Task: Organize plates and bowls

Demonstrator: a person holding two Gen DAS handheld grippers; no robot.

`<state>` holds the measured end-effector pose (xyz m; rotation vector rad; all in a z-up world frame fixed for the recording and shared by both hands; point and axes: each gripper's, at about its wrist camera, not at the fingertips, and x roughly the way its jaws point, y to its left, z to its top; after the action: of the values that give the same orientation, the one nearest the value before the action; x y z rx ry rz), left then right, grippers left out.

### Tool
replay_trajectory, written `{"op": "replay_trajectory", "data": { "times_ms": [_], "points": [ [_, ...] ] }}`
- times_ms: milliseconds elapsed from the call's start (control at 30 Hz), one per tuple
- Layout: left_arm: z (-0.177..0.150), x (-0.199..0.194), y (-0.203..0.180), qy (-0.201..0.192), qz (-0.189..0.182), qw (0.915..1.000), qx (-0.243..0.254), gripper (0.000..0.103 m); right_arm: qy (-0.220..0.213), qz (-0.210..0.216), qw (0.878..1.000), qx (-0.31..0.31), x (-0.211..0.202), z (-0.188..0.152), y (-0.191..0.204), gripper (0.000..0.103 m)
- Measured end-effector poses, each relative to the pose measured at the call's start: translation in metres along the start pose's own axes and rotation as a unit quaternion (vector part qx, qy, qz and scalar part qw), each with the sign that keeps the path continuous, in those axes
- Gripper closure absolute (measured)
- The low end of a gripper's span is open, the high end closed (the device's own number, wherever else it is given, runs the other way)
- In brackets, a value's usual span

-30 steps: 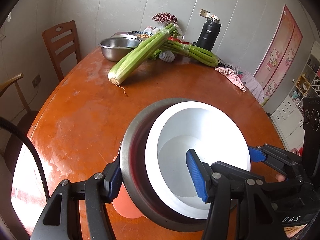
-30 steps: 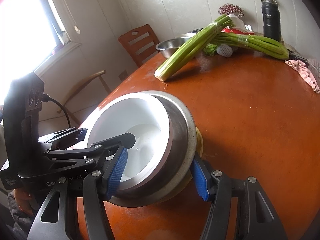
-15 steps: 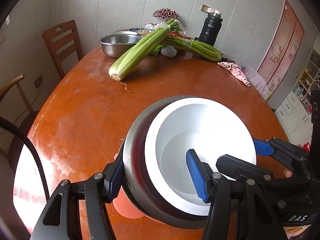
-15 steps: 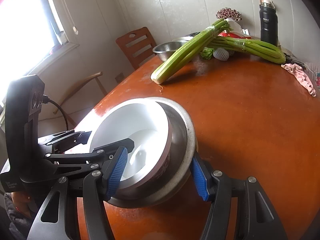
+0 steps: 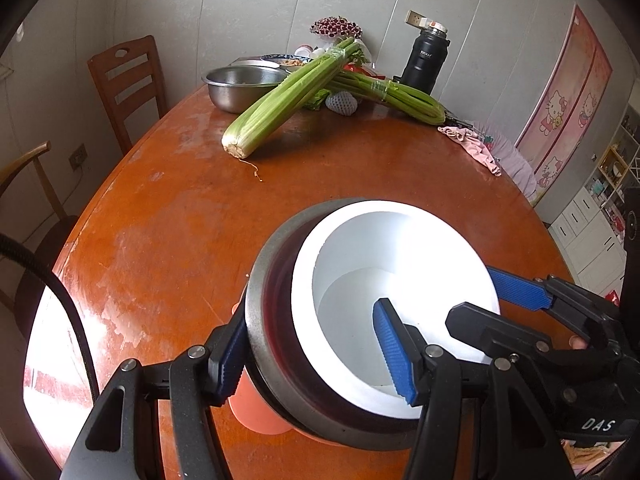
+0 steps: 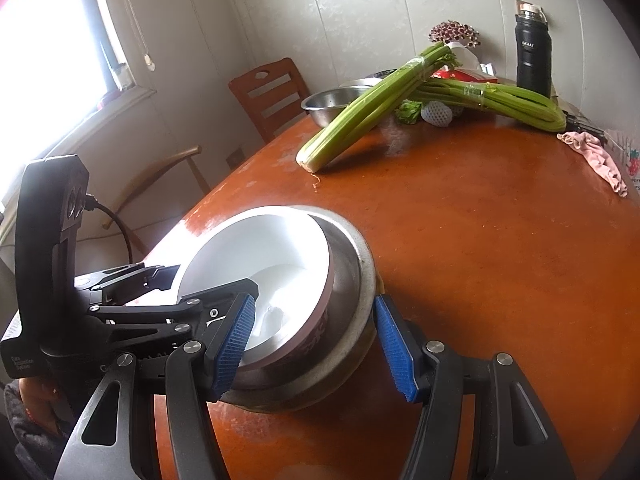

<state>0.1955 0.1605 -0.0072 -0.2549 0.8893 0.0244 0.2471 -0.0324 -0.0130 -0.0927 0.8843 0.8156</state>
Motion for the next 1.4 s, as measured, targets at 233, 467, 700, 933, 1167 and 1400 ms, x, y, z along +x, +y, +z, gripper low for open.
{"op": "replay_trajectory", "data": {
  "times_ms": [233, 467, 700, 933, 1167, 1400],
  "points": [
    [-0.003, -0.005, -0.002, -0.002, 0.010, 0.9999, 0.007, 0.044, -0.003, 0.001, 1.000, 0.004, -0.002, 0.001, -0.004, 0.039],
    [-0.003, -0.019, -0.005, -0.019, 0.026, 0.9994, 0.013, 0.043, -0.002, -0.002, 1.000, 0.006, -0.003, 0.000, -0.005, 0.039],
    [-0.003, -0.024, -0.007, -0.021, 0.034, 0.9991, 0.015, 0.043, -0.002, -0.001, 1.000, 0.006, -0.003, 0.000, -0.006, 0.039],
    [-0.005, -0.036, -0.009, -0.039, 0.041, 0.9983, 0.015, 0.043, -0.005, -0.013, 1.000, 0.003, -0.005, -0.002, -0.007, 0.039],
    [-0.010, -0.052, -0.014, -0.058, 0.046, 0.9971, 0.017, 0.043, -0.032, -0.019, 0.999, -0.011, -0.018, -0.001, -0.002, 0.039],
    [-0.016, -0.063, -0.018, -0.066, 0.061, 0.9959, 0.013, 0.042, -0.042, -0.026, 0.999, -0.012, -0.023, -0.001, -0.002, 0.039]
  ]
}}
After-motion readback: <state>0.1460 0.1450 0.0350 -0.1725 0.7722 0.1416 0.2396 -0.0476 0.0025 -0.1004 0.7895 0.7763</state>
